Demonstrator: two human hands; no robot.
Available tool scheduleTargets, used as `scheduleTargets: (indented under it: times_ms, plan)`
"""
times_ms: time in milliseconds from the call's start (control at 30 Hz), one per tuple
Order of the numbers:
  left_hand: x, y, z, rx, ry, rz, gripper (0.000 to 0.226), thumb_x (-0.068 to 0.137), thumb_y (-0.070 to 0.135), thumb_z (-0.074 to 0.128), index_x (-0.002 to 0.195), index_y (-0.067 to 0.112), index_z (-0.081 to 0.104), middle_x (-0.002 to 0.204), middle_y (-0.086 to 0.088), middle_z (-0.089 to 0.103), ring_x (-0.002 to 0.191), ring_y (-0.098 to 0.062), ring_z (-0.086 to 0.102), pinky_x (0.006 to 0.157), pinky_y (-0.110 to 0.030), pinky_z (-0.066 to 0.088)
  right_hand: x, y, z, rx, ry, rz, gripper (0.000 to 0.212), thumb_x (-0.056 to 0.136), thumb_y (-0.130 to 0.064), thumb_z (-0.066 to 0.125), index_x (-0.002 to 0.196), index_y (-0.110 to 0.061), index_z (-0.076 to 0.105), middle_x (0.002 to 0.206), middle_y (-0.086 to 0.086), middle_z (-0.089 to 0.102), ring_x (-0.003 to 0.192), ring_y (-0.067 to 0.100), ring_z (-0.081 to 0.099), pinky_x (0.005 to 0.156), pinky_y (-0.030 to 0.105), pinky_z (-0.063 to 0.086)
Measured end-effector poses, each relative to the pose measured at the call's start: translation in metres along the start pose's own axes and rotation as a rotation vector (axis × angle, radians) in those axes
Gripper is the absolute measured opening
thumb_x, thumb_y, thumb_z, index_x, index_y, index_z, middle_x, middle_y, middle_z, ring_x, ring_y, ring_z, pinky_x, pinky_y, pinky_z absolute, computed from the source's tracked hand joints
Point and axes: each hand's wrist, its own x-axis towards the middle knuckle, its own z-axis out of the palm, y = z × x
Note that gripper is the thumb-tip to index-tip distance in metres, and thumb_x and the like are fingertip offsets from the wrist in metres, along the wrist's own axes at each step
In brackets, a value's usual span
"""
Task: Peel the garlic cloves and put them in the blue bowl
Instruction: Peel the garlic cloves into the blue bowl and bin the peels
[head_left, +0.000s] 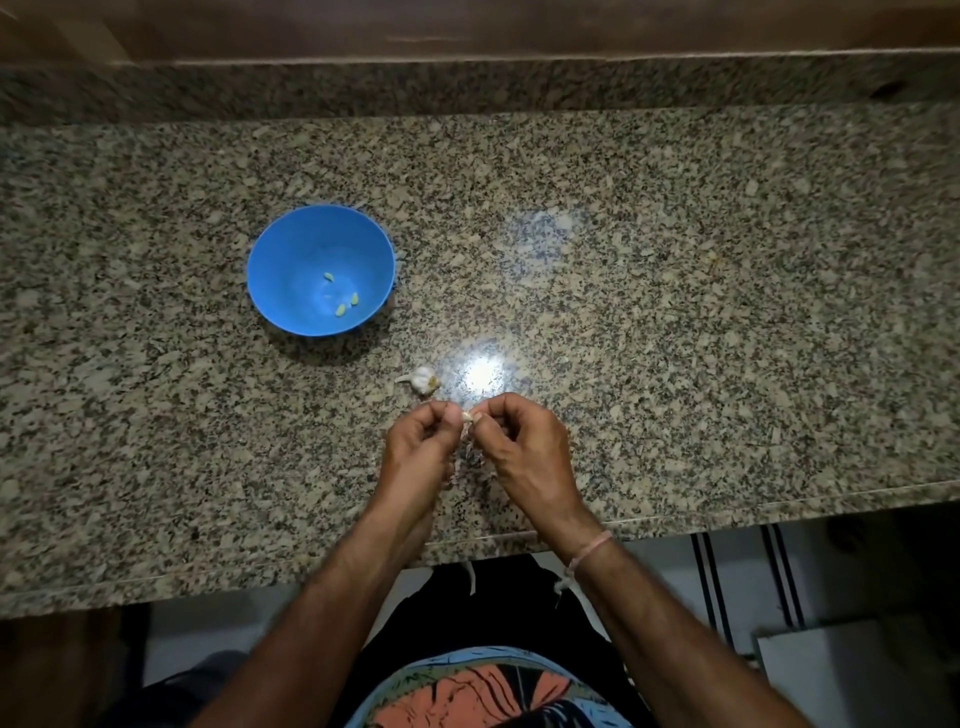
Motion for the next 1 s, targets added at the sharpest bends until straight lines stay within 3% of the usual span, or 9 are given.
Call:
scheduleTargets:
  times_ms: [67, 167, 300, 433, 533, 633, 733, 867, 1000]
  plan:
    - [0.003, 0.001, -0.001, -0.072, -0.033, -0.140, 0.018, 0.105, 0.025, 0.060, 0.092, 0.022, 0.073, 0.073, 0.005, 0.062, 0.060, -0.005, 0.046, 0.057, -0.023, 0.037, 0.001, 0.000, -0.003, 0.045, -0.040, 0.023, 0.013, 0.100, -0.024, 0.068, 0.098, -0.011, 0.072, 0.091, 0.002, 0.074, 0.079, 0.007, 0.069, 0.073, 0.022, 0.058]
    - [0.007, 0.002, -0.002, -0.151, -0.071, -0.268, 0.014, 0.105, 0.020, 0.058, 0.102, 0.019, 0.072, 0.073, 0.006, 0.060, 0.061, -0.005, 0.048, 0.055, -0.023, 0.037, 0.002, 0.003, -0.006, 0.053, -0.028, 0.036, 0.013, 0.100, -0.026, 0.070, 0.099, -0.013, 0.073, 0.092, 0.000, 0.075, 0.081, 0.005, 0.071, 0.073, 0.021, 0.058]
    - [0.008, 0.002, 0.000, -0.127, -0.009, -0.296, 0.012, 0.104, 0.023, 0.061, 0.096, 0.019, 0.069, 0.068, 0.004, 0.059, 0.059, -0.009, 0.047, 0.054, -0.024, 0.036, 0.006, 0.017, -0.008, -0.245, 0.057, -0.094, 0.009, 0.099, -0.024, 0.072, 0.097, -0.017, 0.076, 0.084, -0.007, 0.073, 0.071, 0.002, 0.067, 0.063, 0.018, 0.056]
    - [0.010, 0.000, 0.000, -0.050, 0.047, -0.241, 0.014, 0.103, 0.031, 0.064, 0.095, 0.020, 0.068, 0.066, 0.005, 0.055, 0.056, -0.008, 0.042, 0.053, -0.025, 0.032, 0.004, 0.022, -0.008, -0.340, 0.101, -0.227, 0.024, 0.099, -0.004, 0.065, 0.115, -0.019, 0.076, 0.111, -0.007, 0.073, 0.097, 0.006, 0.068, 0.083, 0.025, 0.060]
    - [0.008, 0.001, 0.004, -0.041, 0.082, -0.181, 0.018, 0.103, 0.031, 0.064, 0.100, 0.015, 0.072, 0.064, 0.007, 0.055, 0.053, -0.006, 0.042, 0.050, -0.022, 0.032, 0.001, 0.015, -0.006, -0.135, 0.051, -0.147, 0.017, 0.098, -0.012, 0.072, 0.114, -0.016, 0.074, 0.105, -0.008, 0.075, 0.097, 0.003, 0.070, 0.084, 0.021, 0.059]
    - [0.004, 0.004, 0.010, 0.032, 0.109, -0.062, 0.020, 0.105, 0.027, 0.063, 0.100, 0.011, 0.074, 0.069, 0.010, 0.072, 0.060, 0.002, 0.064, 0.062, -0.015, 0.047, 0.000, 0.016, -0.002, -0.020, 0.060, -0.090, 0.010, 0.095, -0.016, 0.077, 0.105, -0.013, 0.076, 0.095, -0.005, 0.076, 0.090, 0.009, 0.072, 0.081, 0.025, 0.060]
    - [0.005, 0.004, 0.010, 0.128, 0.149, 0.045, 0.020, 0.105, 0.027, 0.063, 0.103, 0.012, 0.076, 0.096, 0.000, 0.080, 0.097, -0.010, 0.075, 0.087, -0.025, 0.057, 0.000, 0.015, 0.000, 0.060, 0.057, -0.067, 0.008, 0.095, -0.018, 0.077, 0.102, -0.014, 0.076, 0.094, -0.002, 0.076, 0.089, 0.013, 0.072, 0.083, 0.031, 0.062]
    - [0.007, 0.003, 0.003, 0.275, 0.216, 0.147, 0.016, 0.103, 0.029, 0.064, 0.099, 0.018, 0.075, 0.094, 0.000, 0.078, 0.096, -0.020, 0.074, 0.085, -0.034, 0.061, -0.001, 0.013, 0.000, 0.149, 0.033, -0.043, 0.009, 0.095, -0.019, 0.077, 0.103, -0.014, 0.078, 0.097, 0.000, 0.078, 0.094, 0.019, 0.075, 0.089, 0.046, 0.063]
    - [0.004, 0.006, 0.001, 0.371, 0.211, 0.211, 0.018, 0.102, 0.036, 0.064, 0.096, 0.022, 0.075, 0.092, 0.004, 0.077, 0.093, -0.016, 0.073, 0.086, -0.044, 0.061, -0.003, 0.008, 0.000, 0.193, 0.036, -0.032, 0.010, 0.095, -0.020, 0.077, 0.104, -0.015, 0.077, 0.098, 0.001, 0.078, 0.095, 0.022, 0.075, 0.090, 0.050, 0.063]
